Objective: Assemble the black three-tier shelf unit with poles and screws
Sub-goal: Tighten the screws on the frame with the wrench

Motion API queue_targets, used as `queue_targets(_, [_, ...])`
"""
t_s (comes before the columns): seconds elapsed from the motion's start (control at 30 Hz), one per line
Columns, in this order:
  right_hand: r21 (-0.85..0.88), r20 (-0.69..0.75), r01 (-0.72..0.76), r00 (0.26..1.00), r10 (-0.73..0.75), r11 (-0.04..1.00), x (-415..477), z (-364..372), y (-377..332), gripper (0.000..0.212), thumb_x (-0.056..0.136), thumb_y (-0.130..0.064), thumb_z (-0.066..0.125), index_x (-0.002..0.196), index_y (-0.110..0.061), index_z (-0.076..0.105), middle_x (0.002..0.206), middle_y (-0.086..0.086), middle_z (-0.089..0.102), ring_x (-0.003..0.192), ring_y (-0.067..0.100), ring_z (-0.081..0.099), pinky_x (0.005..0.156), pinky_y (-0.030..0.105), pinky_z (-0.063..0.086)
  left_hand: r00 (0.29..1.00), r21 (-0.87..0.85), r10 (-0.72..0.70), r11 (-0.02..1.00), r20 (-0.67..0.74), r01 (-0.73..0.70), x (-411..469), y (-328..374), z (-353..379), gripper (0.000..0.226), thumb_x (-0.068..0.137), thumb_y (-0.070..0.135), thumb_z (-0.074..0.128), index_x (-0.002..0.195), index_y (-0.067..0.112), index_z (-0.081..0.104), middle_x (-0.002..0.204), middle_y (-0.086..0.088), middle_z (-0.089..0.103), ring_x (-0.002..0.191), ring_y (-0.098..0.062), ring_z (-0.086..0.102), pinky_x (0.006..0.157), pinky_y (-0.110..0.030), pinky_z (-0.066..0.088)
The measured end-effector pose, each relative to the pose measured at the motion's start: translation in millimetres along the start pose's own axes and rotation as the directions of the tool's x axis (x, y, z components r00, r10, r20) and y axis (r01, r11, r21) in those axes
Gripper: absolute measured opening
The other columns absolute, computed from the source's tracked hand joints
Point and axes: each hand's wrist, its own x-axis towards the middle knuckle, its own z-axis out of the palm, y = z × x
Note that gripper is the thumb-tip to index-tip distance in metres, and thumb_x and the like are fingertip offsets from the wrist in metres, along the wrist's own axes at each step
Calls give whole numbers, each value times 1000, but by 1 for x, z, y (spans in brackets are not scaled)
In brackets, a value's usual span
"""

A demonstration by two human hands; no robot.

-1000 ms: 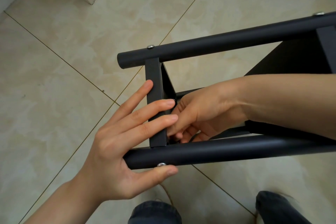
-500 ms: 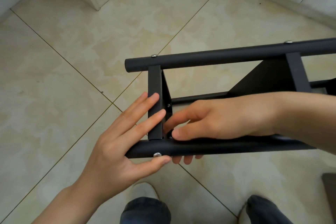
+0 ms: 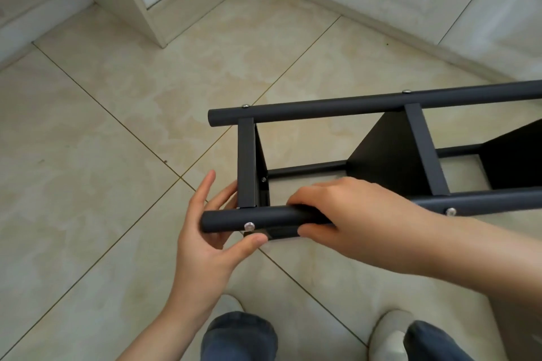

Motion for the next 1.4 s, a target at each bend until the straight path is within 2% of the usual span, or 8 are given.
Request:
queue_targets(0.2, [0, -75, -11, 997, 11, 1000, -5, 8, -2, 23, 100, -39, 50, 122, -34, 51, 103, -12, 55, 89, 9, 56, 79, 34, 53, 977, 246, -214, 947, 5, 206, 6, -40, 16, 85, 65, 24, 92, 140, 14, 54, 113, 8, 74, 108, -8, 69, 84, -19, 55])
queue_targets(0.3, [-28, -101, 8, 995, -11, 1000, -6, 12, 0, 24, 101, -38, 48, 125, -32, 51, 104, -10, 55, 91, 12, 56, 83, 32, 48, 968, 329, -244, 910, -67, 252, 13, -48, 31, 68, 81, 16, 84, 141, 9, 53, 112, 2, 72, 100, -7, 68, 88, -23, 55])
queue_targets(0.43, [-54, -121, -6, 993, 0, 999, -7, 15, 2, 24, 103, -38, 45, 127, -34, 49, 103, -12, 53, 87, 10, 47, 89, 31, 35, 974, 338, -190, 915, -124, 222, 18, -44, 45, 25, 90, 9, 73, 112, 2, 65, 87, -12, 68, 75, -13, 63, 61, -9, 45])
queue_targets(0.6, [-53, -99, -17, 995, 11, 998, -3, 6, 4, 29, 104, -35, 45, 133, -32, 49, 104, -11, 53, 91, 13, 48, 97, 34, 31, 959, 255, -213, 932, -187, 257, 20, -34, 58, 12, 96, 6, 64, 108, 3, 63, 77, -13, 61, 61, -10, 55, 58, -16, 46])
queue_targets(0.87, [-49, -82, 26, 996, -30, 998, 3, -12, 5, 20, 103, -35, 47, 120, -29, 56, 101, -5, 59, 91, 16, 54, 96, 38, 37, 947, 230, -227, 932, -229, 279, 25, -11, 61, 16, 97, 13, 65, 84, 20, 58, 76, -6, 61, 70, -20, 58, 59, -23, 43])
queue_targets(1.07, [6, -137, 42, 990, -40, 999, 5, -41, -7, 23, 102, -32, 50, 122, -26, 58, 103, -5, 62, 94, 17, 56, 90, 37, 43, 966, 304, -126, 933, -226, 193, 39, 22, 54, 8, 98, 13, 64, 104, 15, 61, 87, 0, 64, 84, -23, 60, 66, -25, 43])
queue_targets(1.17, [33, -194, 61, 980, -54, 998, 2, -62, -16, 22, 100, -31, 55, 120, -26, 60, 102, -6, 66, 92, 14, 59, 87, 36, 50, 975, 352, -33, 930, -220, 111, 45, 50, 51, 35, 98, 14, 63, 132, 9, 57, 101, -1, 66, 97, -23, 62, 82, -30, 42])
queue_targets(1.4, [88, -408, 97, 911, -53, 991, -16, -120, -42, 29, 94, -24, 65, 123, -27, 62, 94, -17, 62, 87, 2, 59, 80, 21, 49, 956, 446, 237, 884, -171, -140, 54, 144, 46, 28, 98, 15, 64, 126, 15, 61, 105, 1, 68, 113, -26, 64, 100, -41, 50])
